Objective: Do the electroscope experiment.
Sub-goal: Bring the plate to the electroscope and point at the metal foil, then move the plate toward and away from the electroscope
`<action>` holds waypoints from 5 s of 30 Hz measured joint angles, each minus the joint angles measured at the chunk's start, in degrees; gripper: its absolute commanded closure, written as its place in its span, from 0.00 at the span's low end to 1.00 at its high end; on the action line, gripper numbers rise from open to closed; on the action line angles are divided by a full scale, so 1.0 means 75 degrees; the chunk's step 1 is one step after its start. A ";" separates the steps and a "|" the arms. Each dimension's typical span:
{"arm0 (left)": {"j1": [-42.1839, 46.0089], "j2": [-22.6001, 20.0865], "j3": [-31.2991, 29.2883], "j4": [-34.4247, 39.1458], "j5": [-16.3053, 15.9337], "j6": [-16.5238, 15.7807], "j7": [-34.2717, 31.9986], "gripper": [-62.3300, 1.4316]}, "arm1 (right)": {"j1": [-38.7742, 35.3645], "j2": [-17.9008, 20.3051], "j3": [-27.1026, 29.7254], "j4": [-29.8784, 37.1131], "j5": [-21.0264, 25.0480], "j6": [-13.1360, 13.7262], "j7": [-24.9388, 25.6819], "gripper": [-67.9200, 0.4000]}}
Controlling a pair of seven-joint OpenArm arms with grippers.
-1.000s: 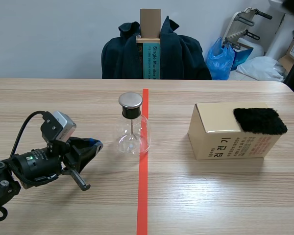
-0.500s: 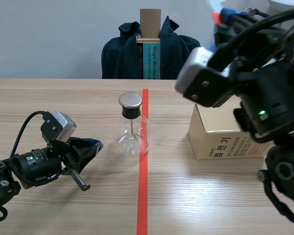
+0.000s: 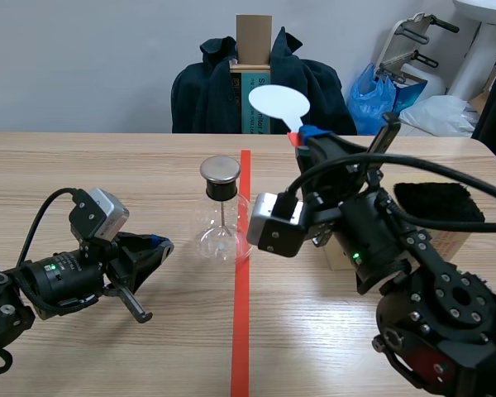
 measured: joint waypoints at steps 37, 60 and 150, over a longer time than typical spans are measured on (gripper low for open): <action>0.0000 0.0000 0.0000 0.0000 0.0000 0.0227 0.0000 0.93 | 0.0708 0.0006 -0.0994 -0.1399 0.0201 -0.0341 0.1329 0.98; 0.0000 0.0000 0.0000 0.0000 0.0000 0.0224 0.0000 0.93 | 0.0708 0.0006 -0.0994 -0.1399 0.0201 -0.0341 0.1827 0.98; 0.0003 0.0000 0.0000 0.0000 0.0000 0.0224 0.0000 0.93 | 0.0705 -0.0009 -0.0994 -0.1399 0.0233 -0.0338 -0.0297 0.98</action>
